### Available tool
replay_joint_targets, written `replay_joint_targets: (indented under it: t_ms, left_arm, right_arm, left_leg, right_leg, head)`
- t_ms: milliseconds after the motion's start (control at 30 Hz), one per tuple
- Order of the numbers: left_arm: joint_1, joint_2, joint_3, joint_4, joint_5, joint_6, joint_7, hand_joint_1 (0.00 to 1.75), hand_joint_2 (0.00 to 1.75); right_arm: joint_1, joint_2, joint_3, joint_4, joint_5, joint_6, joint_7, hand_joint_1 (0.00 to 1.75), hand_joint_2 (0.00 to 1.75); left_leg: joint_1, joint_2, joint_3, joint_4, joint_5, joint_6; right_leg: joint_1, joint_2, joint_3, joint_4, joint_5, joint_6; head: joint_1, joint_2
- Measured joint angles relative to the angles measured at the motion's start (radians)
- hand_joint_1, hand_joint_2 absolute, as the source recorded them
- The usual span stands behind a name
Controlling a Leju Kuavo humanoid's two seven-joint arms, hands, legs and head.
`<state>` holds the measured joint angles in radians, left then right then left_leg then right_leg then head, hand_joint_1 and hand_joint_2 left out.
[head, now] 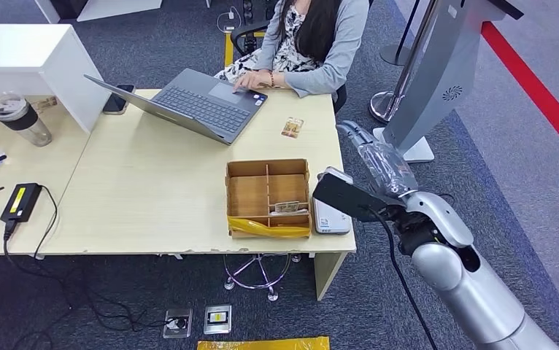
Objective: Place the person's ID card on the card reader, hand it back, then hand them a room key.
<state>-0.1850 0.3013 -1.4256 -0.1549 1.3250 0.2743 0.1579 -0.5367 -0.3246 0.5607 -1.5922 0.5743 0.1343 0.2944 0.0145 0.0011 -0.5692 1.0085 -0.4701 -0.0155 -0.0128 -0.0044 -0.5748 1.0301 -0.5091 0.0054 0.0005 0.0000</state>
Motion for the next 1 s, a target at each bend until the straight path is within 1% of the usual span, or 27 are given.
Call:
replay_joint_targets:
  t_ms: [100,200,300,467,733,1000]
  left_arm:
    - [-0.001,-0.005,0.0,0.0,-0.002,0.007,-0.001,0.0,0.0]
    - [-0.002,-0.009,0.0,0.0,-0.013,0.002,-0.001,0.0,0.0]
    - [-0.002,-0.014,0.0,0.0,-0.022,0.002,-0.008,0.0,0.0]
    - [-0.004,-0.018,0.0,0.0,-0.032,-0.009,-0.017,0.0,0.0]
    - [-0.006,-0.022,0.0,0.0,-0.033,-0.016,-0.006,0.0,0.0]
    - [-0.006,-0.026,-0.001,-0.001,-0.032,-0.011,0.001,0.0,0.0]
  right_arm:
    - [0.022,-0.01,0.013,-0.057,0.038,-0.031,0.014,0.0,1.75]
    - [0.035,-0.012,0.033,-0.063,0.072,-0.067,0.011,0.0,1.75]
    - [0.039,-0.008,0.058,-0.049,0.103,-0.106,-0.008,0.0,1.75]
    - [0.029,0.022,0.101,0.025,0.138,-0.159,-0.03,0.0,1.75]
    - [0.012,0.065,0.157,0.138,0.193,-0.171,-0.029,0.0,1.75]
    - [-0.005,0.127,0.198,0.219,0.214,-0.14,-0.044,0.0,1.75]
  left_leg:
    - [0.001,0.0,0.0,0.0,0.0,0.0]
    - [0.001,0.0,0.0,0.0,0.0,0.0]
    - [0.0,0.0,-0.001,0.0,0.0,0.0]
    - [0.0,-0.001,-0.001,0.0,0.0,0.0]
    - [0.001,-0.002,-0.002,0.0,0.0,0.0]
    - [0.001,-0.002,-0.002,0.0,0.0,0.0]
  right_leg:
    - [0.001,0.0,0.0,0.0,0.0,0.0]
    - [0.001,0.0,0.001,0.0,0.0,0.0]
    - [0.001,0.0,0.001,0.0,0.0,0.0]
    - [0.001,0.0,0.0,0.0,0.0,0.0]
    - [0.001,-0.001,0.0,0.0,0.0,0.0]
    - [0.001,-0.001,0.0,0.0,0.0,0.0]
  head:
    - [0.0,0.0]
    - [0.0,0.0]
    - [0.0,0.0]
    - [0.0,0.0]
    - [0.0,0.0]
    - [0.0,0.0]
